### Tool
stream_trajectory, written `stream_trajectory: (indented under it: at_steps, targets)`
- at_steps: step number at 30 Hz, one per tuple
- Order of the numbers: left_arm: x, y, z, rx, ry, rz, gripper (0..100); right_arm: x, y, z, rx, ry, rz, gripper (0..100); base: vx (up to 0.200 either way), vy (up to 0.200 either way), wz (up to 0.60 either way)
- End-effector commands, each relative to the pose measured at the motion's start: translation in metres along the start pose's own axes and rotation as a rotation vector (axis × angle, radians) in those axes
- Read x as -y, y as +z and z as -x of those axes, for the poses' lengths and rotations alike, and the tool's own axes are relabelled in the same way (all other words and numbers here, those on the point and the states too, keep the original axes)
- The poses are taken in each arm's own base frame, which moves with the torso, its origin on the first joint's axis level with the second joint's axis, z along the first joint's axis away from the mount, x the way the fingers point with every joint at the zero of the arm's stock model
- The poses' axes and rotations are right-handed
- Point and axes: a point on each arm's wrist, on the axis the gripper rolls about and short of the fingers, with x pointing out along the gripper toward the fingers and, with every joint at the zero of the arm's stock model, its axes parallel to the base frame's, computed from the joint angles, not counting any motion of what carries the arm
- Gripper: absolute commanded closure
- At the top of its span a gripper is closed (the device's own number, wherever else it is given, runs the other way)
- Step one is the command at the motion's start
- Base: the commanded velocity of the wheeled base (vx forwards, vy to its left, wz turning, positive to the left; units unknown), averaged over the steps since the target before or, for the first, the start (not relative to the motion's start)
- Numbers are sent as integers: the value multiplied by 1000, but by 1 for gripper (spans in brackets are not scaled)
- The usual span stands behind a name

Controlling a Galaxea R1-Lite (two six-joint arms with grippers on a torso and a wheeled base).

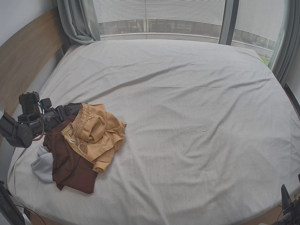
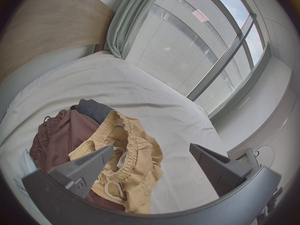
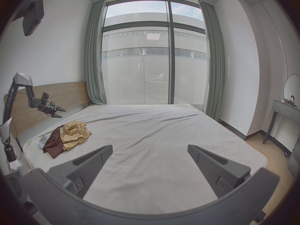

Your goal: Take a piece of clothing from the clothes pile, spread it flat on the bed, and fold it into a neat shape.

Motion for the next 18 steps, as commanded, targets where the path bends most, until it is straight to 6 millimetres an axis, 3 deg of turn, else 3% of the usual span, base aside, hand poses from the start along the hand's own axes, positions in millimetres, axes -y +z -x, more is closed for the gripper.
stream_trajectory:
  at_steps: [1,18]
  targets:
    - [-3,-7,-19,-25,1,3,0,0,-5,0,-1,0,0,0,0,0,0]
    - [-16,-26,-61,-69,24,12,0,0,-5,0,-1,0,0,0,0,0,0]
